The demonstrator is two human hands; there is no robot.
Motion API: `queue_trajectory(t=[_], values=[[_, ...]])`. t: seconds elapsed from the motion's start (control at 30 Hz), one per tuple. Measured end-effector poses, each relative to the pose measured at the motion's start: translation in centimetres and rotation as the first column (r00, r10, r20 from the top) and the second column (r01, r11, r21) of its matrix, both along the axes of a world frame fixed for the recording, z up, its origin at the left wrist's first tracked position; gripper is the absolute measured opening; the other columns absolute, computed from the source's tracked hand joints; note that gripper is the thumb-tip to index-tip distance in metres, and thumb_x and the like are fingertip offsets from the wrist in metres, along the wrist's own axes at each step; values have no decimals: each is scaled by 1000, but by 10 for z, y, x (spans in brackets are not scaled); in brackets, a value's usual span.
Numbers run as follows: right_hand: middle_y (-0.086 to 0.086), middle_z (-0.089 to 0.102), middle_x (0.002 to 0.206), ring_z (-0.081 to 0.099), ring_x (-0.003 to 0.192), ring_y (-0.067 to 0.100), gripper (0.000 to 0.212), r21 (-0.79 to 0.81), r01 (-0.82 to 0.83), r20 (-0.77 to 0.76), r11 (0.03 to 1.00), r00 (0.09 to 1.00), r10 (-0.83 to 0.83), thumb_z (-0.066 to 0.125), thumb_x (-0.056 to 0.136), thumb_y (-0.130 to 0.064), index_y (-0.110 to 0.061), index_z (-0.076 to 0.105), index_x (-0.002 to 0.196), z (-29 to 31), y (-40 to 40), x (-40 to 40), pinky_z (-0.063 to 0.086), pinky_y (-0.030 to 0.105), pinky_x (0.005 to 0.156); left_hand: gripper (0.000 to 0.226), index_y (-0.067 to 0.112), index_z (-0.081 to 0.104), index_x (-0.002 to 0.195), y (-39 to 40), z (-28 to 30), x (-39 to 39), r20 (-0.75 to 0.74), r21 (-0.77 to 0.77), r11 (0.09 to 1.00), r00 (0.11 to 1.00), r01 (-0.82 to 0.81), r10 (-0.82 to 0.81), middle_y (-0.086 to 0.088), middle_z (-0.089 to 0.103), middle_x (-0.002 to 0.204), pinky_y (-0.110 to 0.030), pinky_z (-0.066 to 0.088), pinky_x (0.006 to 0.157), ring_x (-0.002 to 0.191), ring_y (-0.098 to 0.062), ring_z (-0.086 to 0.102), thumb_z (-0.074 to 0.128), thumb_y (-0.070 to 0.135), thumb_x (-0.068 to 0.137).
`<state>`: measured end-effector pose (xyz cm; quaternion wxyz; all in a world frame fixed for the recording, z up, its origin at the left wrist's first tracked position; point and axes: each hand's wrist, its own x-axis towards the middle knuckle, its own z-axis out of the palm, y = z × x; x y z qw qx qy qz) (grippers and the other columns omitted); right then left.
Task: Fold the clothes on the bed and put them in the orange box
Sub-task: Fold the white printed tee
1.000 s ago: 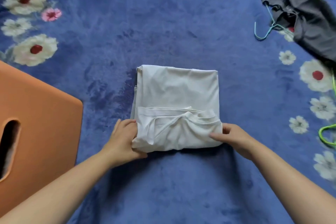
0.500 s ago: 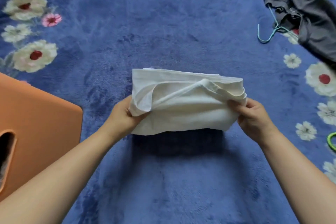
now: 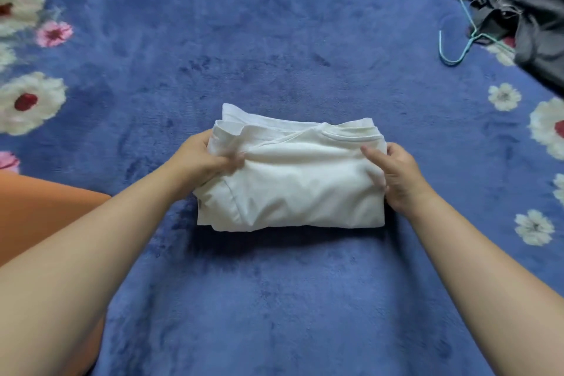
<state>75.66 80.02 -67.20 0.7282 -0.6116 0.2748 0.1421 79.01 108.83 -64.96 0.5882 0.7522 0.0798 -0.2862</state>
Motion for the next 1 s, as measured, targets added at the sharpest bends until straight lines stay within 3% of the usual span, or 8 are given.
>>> queue_trajectory(t=[0.13, 0.23, 0.33, 0.43, 0.57, 0.63, 0.8, 1.0], values=[[-9, 69, 70, 63, 63, 4, 39, -32, 63, 81, 997, 995, -60, 79, 61, -34, -15, 59, 88, -8, -3, 10, 51, 26, 65, 29, 20, 62, 84, -7, -1, 10, 31, 20, 999, 999, -40, 39, 14, 68, 66, -18, 52, 61, 62, 1, 63, 67, 18, 55], [-1, 68, 79, 61, 72, 12, 23, -394, 39, 10, 918, 999, -38, 65, 84, -10, -5, 58, 106, -17, -3, 12, 49, 33, 75, 62, 14, 59, 105, -8, -4, 18, -92, 355, 935, 996, 16, 18, -2, 66, 103, -38, 50, 87, 97, -21, 62, 76, 35, 50], [17, 57, 118, 50, 112, 30, 48, -848, 12, 35, 530, 999, 33, 58, 87, -19, -2, 44, 130, -16, 13, 8, 33, 35, 96, 67, 7, 42, 129, -17, 4, 10, 207, 661, 712, 969, -239, 133, -15, 49, 128, -38, 35, 99, 118, -32, 45, 70, 31, 74], [23, 54, 127, 38, 122, 34, 47, -965, 202, 252, 164, 884, 393, 43, 81, -23, -6, 46, 125, -13, 37, -10, 25, 44, 101, 51, 1, 44, 123, -42, 9, -31, 671, 655, 666, 680, -358, -295, -28, 51, 125, -41, 26, 100, 120, -40, 41, 44, 28, 80], [15, 50, 137, 35, 130, 34, 51, -996, -37, -83, -82, 744, 663, 34, 84, -35, -12, 53, 126, -34, 50, -21, 11, 50, 103, 63, 6, 56, 125, -65, -23, -57, 289, 908, 419, 730, -4, -619, -20, 50, 135, -56, 37, 99, 127, -36, 44, 29, 41, 80], [8, 31, 150, 25, 139, 33, 69, -957, -247, -285, -151, 715, 638, 15, 83, -48, -20, 42, 139, -34, 46, -13, -1, 47, 106, 85, 18, 29, 146, -61, -35, -45, 124, 916, 375, 787, 144, -605, -10, 17, 155, -52, 4, 112, 143, -29, 14, 5, 57, 73], [2, -13, 156, -13, 144, 21, 87, -911, -410, -307, 45, 747, 590, -3, 68, -65, -30, 1, 147, -39, 25, -3, -11, 39, 112, 96, 20, 17, 149, -39, -52, -34, 313, 729, 681, 921, -75, -233, -10, 4, 157, -37, -3, 113, 144, -24, -1, 20, 72, 68], [16, 55, 125, 50, 115, 31, 55, -739, -23, -50, 674, 998, -21, 68, 81, -27, -4, 48, 128, -24, 23, -21, 35, 31, 91, 67, 9, 58, 110, -23, -36, -25, 74, 532, 799, 956, -278, 284, -12, 60, 113, -35, 43, 89, 107, -27, 56, 75, 53, 63]])
